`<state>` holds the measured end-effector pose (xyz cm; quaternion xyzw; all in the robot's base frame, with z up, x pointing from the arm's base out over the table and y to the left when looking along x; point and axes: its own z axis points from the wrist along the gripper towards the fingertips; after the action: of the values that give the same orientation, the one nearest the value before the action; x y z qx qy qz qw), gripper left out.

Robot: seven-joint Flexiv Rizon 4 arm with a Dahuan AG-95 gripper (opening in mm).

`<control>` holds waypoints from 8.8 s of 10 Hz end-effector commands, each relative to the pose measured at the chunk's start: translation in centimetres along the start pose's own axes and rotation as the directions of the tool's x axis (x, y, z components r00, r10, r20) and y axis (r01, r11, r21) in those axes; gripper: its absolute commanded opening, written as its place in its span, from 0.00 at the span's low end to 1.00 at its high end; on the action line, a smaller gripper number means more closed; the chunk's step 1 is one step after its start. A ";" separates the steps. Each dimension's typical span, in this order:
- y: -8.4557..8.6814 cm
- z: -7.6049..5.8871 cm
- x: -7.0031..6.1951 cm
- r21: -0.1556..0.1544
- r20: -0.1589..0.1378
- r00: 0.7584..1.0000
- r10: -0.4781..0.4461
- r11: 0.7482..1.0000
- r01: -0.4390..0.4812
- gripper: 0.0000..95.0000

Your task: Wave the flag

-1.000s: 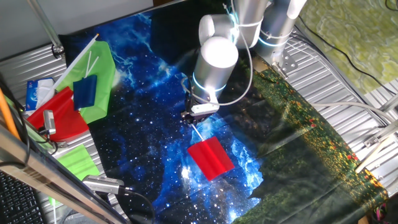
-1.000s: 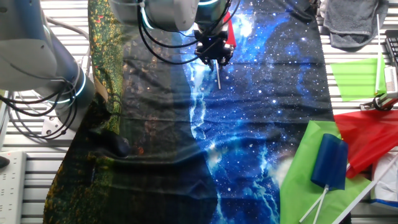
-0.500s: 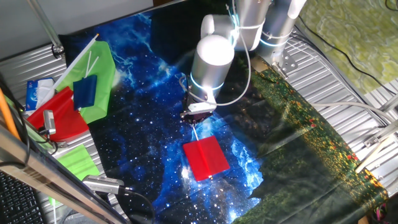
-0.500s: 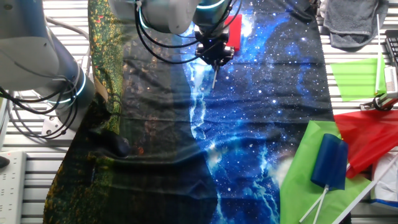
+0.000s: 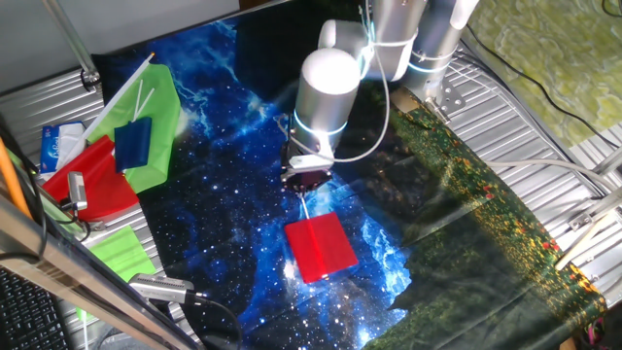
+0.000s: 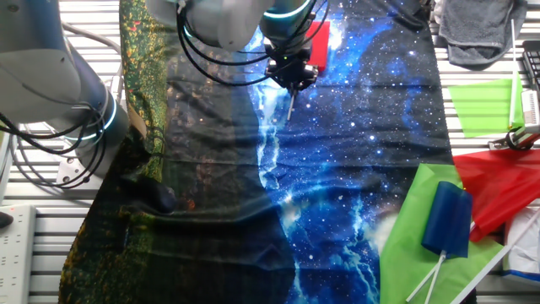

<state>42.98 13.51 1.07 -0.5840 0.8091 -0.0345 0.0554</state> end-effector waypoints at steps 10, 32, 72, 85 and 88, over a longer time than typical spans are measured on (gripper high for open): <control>-1.6 -12.1 1.3 -0.246 -0.190 0.933 0.305 0.906 -0.346 0.00; -7.6 -21.7 9.3 -0.243 -0.135 0.911 0.389 0.879 -0.411 0.00; -9.3 -17.4 13.6 -0.195 -0.303 0.667 0.681 0.641 -0.743 0.00; -12.7 -21.2 22.3 -0.154 -0.152 0.724 0.673 0.708 -0.690 0.00; -13.2 -20.7 24.6 -0.187 -0.145 0.845 0.514 0.825 -0.534 0.00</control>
<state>44.96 -13.13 22.23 -0.2667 0.9624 0.0421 -0.0291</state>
